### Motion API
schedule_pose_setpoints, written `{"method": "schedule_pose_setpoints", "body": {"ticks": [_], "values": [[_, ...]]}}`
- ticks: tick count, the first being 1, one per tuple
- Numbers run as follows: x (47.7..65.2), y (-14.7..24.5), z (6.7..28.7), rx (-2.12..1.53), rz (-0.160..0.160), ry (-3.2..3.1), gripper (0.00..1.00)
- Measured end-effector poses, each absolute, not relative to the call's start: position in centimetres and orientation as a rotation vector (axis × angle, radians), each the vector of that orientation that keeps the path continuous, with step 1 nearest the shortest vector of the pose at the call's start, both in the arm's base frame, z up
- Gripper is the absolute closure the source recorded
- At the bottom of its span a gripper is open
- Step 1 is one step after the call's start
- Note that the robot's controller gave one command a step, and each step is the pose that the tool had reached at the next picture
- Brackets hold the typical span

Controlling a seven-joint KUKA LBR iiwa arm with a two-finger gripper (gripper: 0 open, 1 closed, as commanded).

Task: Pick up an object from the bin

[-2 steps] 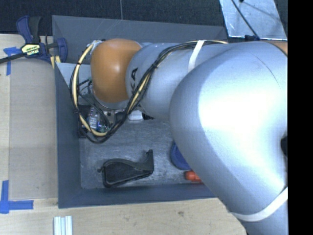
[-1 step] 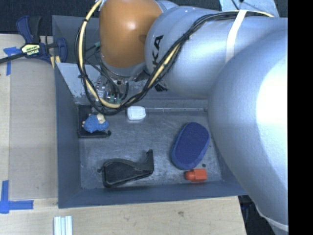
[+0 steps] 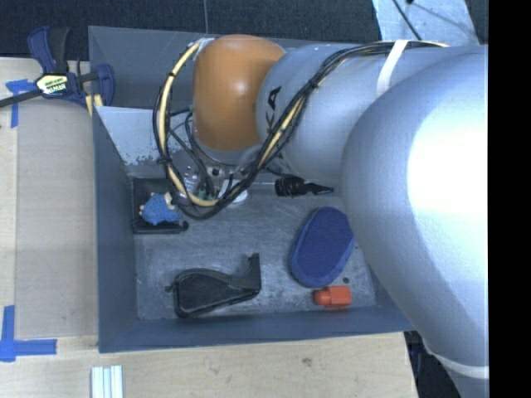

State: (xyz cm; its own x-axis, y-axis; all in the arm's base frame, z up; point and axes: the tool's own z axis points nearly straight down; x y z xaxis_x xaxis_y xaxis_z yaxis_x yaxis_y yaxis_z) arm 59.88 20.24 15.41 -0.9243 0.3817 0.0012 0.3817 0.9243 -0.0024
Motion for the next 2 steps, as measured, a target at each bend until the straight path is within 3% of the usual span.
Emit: {"method": "schedule_pose_setpoints", "body": {"ticks": [1,2], "values": [[60.0,20.3,15.6,-0.609,0.000,-3.084,0.00],[60.5,24.4,7.0,0.024,0.001,-3.138,0.00]]}}
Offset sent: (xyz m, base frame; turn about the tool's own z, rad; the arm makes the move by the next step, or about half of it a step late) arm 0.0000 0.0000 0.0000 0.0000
